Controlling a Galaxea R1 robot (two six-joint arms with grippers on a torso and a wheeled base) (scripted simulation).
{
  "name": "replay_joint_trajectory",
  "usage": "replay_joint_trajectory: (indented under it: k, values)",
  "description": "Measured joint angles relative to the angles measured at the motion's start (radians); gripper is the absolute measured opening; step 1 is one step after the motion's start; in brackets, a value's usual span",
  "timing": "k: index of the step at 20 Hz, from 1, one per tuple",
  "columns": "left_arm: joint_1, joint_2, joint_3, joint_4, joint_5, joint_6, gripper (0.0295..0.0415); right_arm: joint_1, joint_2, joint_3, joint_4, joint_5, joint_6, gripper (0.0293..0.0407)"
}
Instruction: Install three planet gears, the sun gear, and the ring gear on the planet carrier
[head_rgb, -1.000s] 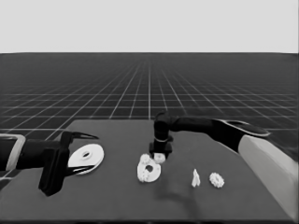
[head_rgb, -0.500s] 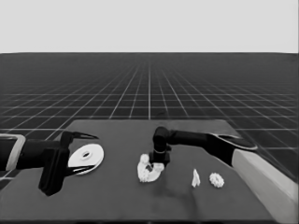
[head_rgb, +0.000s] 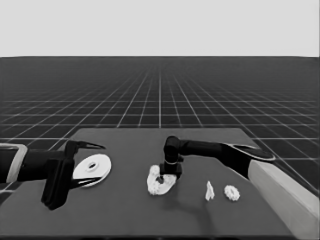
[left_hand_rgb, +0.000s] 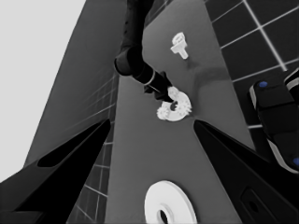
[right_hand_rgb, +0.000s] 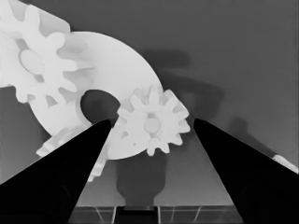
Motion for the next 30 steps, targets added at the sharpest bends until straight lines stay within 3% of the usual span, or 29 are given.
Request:
replay_joint_trajectory:
  k: [2, 4, 6, 12, 13, 15, 18, 22, 23, 25, 30]
  values:
    - [0.000, 0.000, 0.000, 0.000, 0.000, 0.000, 0.0385, 0.000, 0.000, 0.000, 0.000, 0.000, 0.000, 0.0385]
    - [0.000, 0.000, 0.000, 0.000, 0.000, 0.000, 0.0385, 0.097, -0.023, 0.082, 0.091, -0.041, 0.049, 0.0385]
    - [0.000, 0.000, 0.000, 0.000, 0.000, 0.000, 0.0385, 0.137, -0.026, 0.097, 0.128, -0.050, 0.058, 0.0385]
    - [0.000, 0.000, 0.000, 0.000, 0.000, 0.000, 0.0385, 0.155, -0.027, 0.101, 0.147, -0.053, 0.061, 0.0385]
    - [0.000, 0.000, 0.000, 0.000, 0.000, 0.000, 0.0385, 0.154, -0.278, 0.466, 0.144, -0.054, 0.081, 0.0385]
    - [0.000, 0.000, 0.000, 0.000, 0.000, 0.000, 0.0385, 0.154, -0.702, 0.615, 0.152, -0.021, -0.117, 0.0385]
    - [0.000, 0.000, 0.000, 0.000, 0.000, 0.000, 0.0385, 0.155, -0.835, 0.554, 0.167, 0.007, -0.290, 0.0385]
    - [0.000, 0.000, 0.000, 0.000, 0.000, 0.000, 0.0385, 0.155, -0.854, 0.532, 0.171, 0.013, -0.331, 0.0385]
    - [0.000, 0.000, 0.000, 0.000, 0.000, 0.000, 0.0385, 0.062, -0.838, 0.499, 0.091, 0.071, -0.340, 0.0385]
    - [0.000, 0.000, 0.000, 0.000, 0.000, 0.000, 0.0385, -0.032, -0.809, 0.443, 0.023, 0.128, -0.354, 0.0385]
    - [0.000, 0.000, 0.000, 0.000, 0.000, 0.000, 0.0385, -0.071, -0.791, 0.406, -0.006, 0.158, -0.362, 0.0385]
